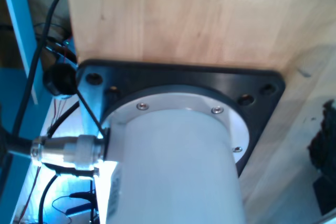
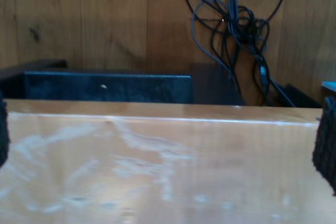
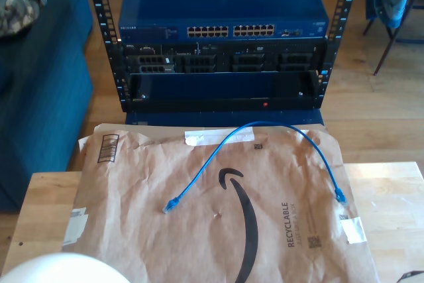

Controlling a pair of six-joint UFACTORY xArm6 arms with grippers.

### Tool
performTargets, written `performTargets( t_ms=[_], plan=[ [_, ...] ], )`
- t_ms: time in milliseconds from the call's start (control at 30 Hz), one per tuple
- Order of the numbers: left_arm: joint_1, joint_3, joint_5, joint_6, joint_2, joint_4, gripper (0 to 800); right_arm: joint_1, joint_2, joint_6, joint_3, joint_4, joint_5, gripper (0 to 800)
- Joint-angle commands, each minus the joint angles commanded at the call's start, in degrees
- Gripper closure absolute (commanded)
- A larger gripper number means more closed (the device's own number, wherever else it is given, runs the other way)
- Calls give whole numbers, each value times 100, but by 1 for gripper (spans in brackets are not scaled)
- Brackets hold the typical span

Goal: Grab the cable and plug it in

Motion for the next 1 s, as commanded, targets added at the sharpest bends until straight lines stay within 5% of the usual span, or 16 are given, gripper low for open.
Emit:
performTargets(
  t_ms=[267,433,1000],
  plan=[
    [-1090,-299,70,-1064,26,-9,0,976,422,1231,-273,-9,-580,23],
    [-2391,-563,492,-2145,53,-9,0,1407,1319,1697,-941,-18,-519,12],
    [-5424,-932,492,-4905,527,-360,0,4448,2690,3657,-2963,-18,976,6]
  ],
)
